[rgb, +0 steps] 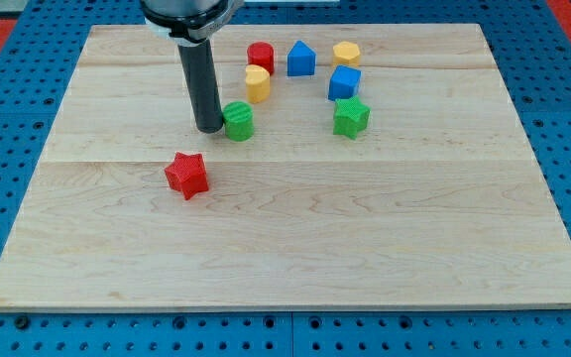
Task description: Push the green circle up a bit
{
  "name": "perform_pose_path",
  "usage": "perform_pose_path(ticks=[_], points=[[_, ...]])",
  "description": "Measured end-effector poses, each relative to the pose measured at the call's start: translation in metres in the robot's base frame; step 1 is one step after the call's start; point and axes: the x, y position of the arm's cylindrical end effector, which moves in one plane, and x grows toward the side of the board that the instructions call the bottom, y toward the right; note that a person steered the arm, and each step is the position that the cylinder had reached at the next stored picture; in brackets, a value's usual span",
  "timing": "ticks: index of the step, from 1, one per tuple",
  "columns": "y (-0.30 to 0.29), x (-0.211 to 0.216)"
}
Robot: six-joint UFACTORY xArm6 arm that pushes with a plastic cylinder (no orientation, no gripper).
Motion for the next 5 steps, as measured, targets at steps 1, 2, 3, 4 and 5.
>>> perform_pose_path(ticks=[1,2,3,4,5], points=[[0.009,0.000],[0.019,0.003],[0.019,0.028],[0.028,0.040],[0.033,0.037]])
